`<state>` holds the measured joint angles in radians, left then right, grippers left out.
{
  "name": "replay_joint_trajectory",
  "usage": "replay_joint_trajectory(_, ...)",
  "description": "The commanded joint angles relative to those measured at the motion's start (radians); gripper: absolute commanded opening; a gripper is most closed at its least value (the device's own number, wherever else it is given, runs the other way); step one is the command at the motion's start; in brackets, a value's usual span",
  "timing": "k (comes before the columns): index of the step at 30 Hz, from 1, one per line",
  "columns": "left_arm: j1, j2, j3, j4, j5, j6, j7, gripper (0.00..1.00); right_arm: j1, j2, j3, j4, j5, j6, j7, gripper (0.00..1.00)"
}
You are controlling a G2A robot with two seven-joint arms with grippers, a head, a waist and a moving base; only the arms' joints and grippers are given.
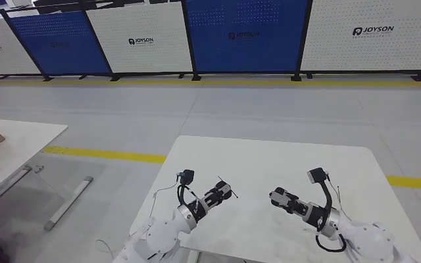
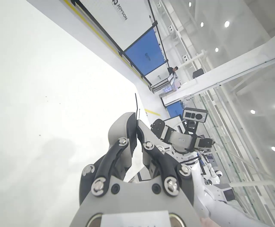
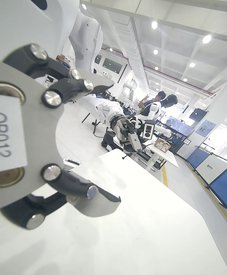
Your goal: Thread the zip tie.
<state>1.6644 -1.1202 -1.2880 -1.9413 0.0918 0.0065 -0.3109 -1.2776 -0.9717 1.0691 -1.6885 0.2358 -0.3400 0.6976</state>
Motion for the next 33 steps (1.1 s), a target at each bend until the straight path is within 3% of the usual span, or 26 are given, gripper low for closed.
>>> replay_joint_trajectory(1,-0.001,0.000,0.001,0.001,0.000,0.000,0.003,0.00,0.000,0.000,0.000,0.000,0.000,0.000,0.000,1.00)
replay_joint_trajectory(6,-0.001,0.000,0.001,0.001,0.000,0.000,0.003,0.00,0.000,0.000,0.000,0.000,0.000,0.000,0.000,1.00)
replay_joint_trajectory(10,-0.026,-0.010,0.021,-0.010,-0.058,0.002,0.064,0.00,0.000,0.000,0.000,0.000,0.000,0.000,0.000,1.00)
replay_joint_trajectory(13,-0.025,-0.013,0.003,-0.086,-0.115,-0.045,0.095,0.00,0.000,0.000,0.000,0.000,0.000,0.000,0.000,1.00)
replay_joint_trajectory(18,0.027,-0.005,-0.079,-0.261,-0.185,-0.042,0.065,0.00,0.000,0.000,0.000,0.000,0.000,0.000,0.000,1.00)
replay_joint_trajectory(22,0.070,-0.002,-0.108,-0.311,-0.199,-0.030,0.051,0.00,0.000,0.000,0.000,0.000,0.000,0.000,0.000,1.00)
replay_joint_trajectory(23,0.073,-0.002,-0.110,-0.306,-0.199,-0.031,0.052,0.00,0.000,0.000,0.000,0.000,0.000,0.000,0.000,1.00)
replay_joint_trajectory(27,0.041,-0.005,-0.079,-0.205,-0.167,0.003,0.061,0.00,0.000,0.000,0.000,0.000,0.000,0.000,0.000,1.00)
replay_joint_trajectory(33,-0.032,-0.018,0.033,-0.020,-0.098,0.027,0.095,0.00,0.000,0.000,0.000,0.000,0.000,0.000,0.000,1.00)
